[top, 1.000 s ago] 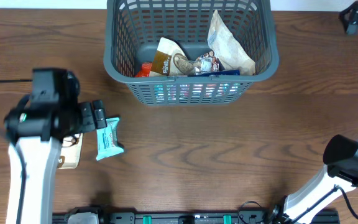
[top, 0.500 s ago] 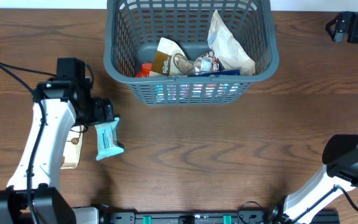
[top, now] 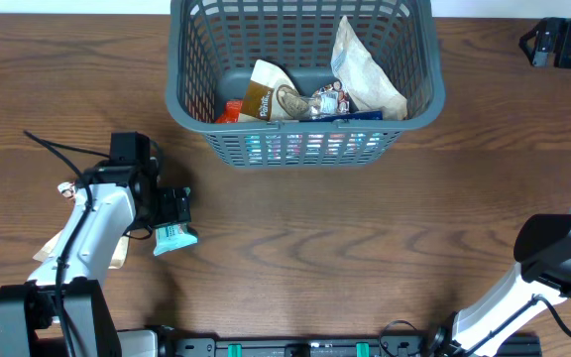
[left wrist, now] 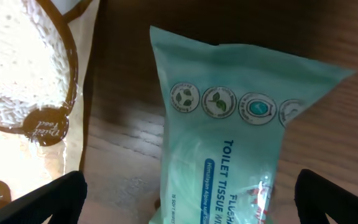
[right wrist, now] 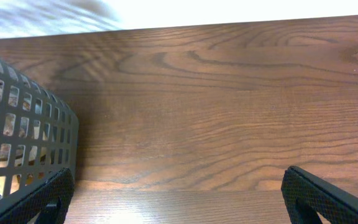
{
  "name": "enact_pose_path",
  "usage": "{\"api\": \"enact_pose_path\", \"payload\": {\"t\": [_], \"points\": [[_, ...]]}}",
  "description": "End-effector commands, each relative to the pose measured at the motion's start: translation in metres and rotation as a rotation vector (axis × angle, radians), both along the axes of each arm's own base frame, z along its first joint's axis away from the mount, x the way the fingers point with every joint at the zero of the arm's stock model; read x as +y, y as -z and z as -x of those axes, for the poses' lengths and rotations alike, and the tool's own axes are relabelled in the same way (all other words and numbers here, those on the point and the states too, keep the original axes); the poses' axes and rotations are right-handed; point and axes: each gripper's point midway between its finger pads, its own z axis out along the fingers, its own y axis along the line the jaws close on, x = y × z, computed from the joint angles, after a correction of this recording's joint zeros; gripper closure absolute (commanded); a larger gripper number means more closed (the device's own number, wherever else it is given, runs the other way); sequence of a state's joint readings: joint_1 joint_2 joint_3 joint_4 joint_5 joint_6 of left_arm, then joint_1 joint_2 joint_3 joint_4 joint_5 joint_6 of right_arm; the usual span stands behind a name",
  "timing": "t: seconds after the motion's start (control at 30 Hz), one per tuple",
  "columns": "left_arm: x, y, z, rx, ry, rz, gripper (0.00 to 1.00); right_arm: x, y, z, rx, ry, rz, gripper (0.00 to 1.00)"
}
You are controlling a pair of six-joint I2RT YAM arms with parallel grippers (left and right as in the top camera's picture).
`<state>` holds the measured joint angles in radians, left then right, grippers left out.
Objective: Pack container
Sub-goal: 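Lower the left gripper onto the teal tissue pouch and grasp it, then lift the teal pouch with the left gripper and carry it over the basket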
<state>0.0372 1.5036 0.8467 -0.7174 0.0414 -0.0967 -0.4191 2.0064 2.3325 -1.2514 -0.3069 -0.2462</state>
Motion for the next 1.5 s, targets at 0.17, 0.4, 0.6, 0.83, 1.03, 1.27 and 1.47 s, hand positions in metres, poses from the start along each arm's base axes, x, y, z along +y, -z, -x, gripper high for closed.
{"api": "enact_pose_path", "payload": {"t": [0.17, 0.4, 0.6, 0.83, 1.03, 1.27, 1.47], "points": [[0.000, 0.013, -0.002, -0.026, 0.014, -0.007, 0.01, 0.009, 0.007, -0.002, 0.016, -0.032, -0.009, 0.01], [0.000, 0.024, 0.005, -0.014, 0.014, -0.006, 0.05, 0.010, 0.009, 0.001, 0.030, -0.032, -0.015, 0.01], [0.000, 0.033, 0.003, 0.001, 0.014, -0.005, 0.36, 0.010, 0.009, 0.001, 0.031, -0.032, -0.016, 0.01], [0.000, 0.044, 0.002, 0.022, 0.013, -0.004, 0.59, 0.011, 0.010, 0.002, 0.036, -0.035, -0.016, 0.01], [-0.004, 0.044, 0.001, 0.019, 0.011, 0.019, 0.92, 0.011, 0.010, 0.002, 0.038, -0.035, -0.017, 0.01], [-0.006, 0.012, -0.022, -0.070, -0.073, 0.039, 0.94, 0.011, 0.010, 0.002, 0.038, -0.035, -0.017, 0.01], [-0.004, -0.068, -0.050, -0.260, -0.068, 0.039, 0.94, 0.011, 0.010, 0.002, 0.038, -0.035, -0.016, 0.01]]}}
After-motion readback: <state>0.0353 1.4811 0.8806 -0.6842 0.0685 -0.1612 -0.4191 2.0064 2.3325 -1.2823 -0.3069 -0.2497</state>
